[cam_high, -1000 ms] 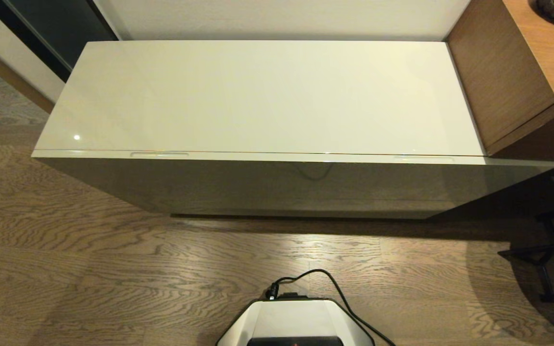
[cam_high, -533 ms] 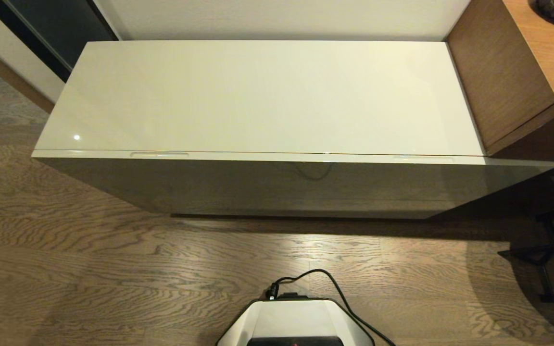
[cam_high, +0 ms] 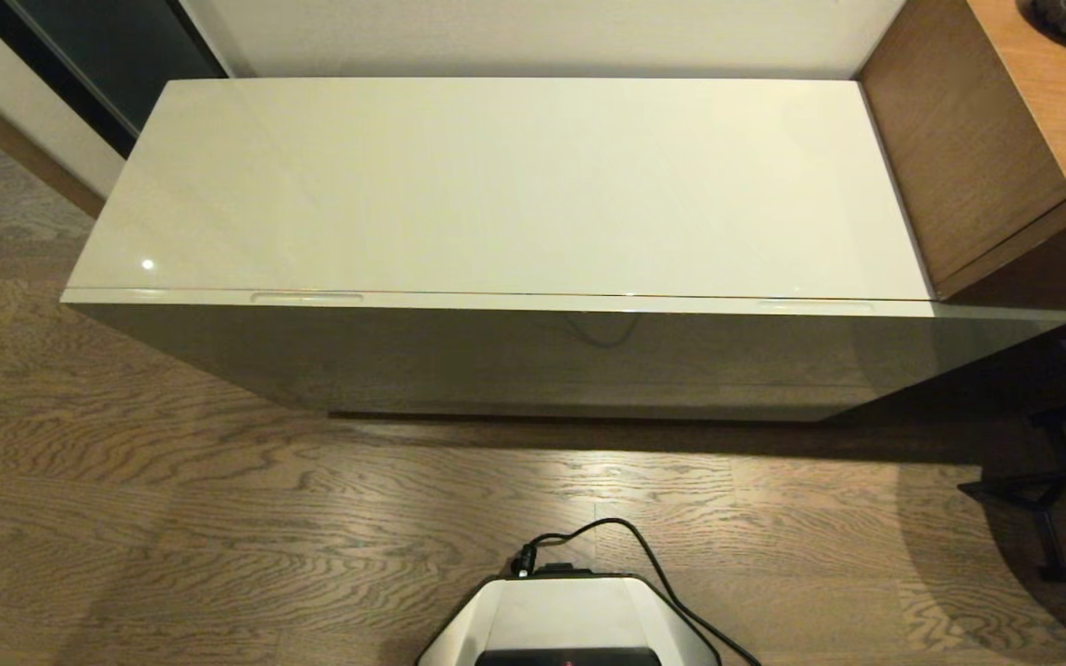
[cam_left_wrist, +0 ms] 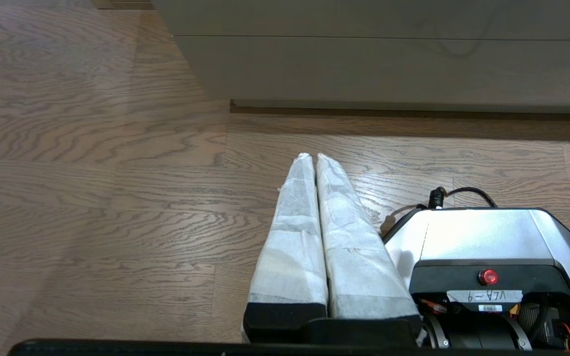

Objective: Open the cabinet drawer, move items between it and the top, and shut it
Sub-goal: Open the drawer

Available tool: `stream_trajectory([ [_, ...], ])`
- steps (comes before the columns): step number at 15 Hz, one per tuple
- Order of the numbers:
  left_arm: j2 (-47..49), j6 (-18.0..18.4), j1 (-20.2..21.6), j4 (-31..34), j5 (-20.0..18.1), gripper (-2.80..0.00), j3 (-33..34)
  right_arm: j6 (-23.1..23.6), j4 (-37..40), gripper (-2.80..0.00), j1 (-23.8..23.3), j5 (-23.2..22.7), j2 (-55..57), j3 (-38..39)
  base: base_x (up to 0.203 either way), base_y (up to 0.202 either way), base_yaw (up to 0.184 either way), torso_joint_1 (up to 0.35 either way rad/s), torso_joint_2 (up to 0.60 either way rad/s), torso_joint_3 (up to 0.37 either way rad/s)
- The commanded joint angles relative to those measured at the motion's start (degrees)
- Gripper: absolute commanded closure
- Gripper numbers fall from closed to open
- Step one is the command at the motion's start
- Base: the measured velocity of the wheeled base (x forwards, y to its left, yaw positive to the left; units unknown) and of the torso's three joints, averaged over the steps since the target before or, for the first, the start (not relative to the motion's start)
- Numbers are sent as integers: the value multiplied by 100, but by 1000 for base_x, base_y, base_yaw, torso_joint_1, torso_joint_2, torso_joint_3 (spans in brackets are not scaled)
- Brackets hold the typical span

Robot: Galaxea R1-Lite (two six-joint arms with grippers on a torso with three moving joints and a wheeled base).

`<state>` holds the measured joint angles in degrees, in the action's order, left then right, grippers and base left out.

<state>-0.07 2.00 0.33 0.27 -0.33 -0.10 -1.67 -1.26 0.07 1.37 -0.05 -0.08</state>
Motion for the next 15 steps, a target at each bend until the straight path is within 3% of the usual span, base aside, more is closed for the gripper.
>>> stream_trajectory([
  [1,7,2,2,0,-2,0,1,-9,245,0,1,29,-30,-371,0,0,0,0,0,0],
  [2,7,2,2,0,-2,0,1,-23,729,0,1,1,-30,-863,0,0,0,0,0,0],
  [6,7,2,2,0,-2,0,1,-533,3087,0,1,-501,-15,-4230,0,0,0,0,0,0],
  [8,7,2,2,0,-2,0,1,-846,3769,0,-6,-668,343,-5500,0,0,0,0,0,0],
  [10,7,2,2,0,-2,0,1,-1531,4160,0,-59,-742,1417,-6901,0,0,0,0,0,0],
  [12,7,2,2,0,-2,0,1,-2045,4490,0,-199,-800,2749,-7906,0,0,0,0,0,0],
  [15,7,2,2,0,-2,0,1,-2378,4692,0,-455,-863,4634,-8325,0,0,0,0,0,0],
])
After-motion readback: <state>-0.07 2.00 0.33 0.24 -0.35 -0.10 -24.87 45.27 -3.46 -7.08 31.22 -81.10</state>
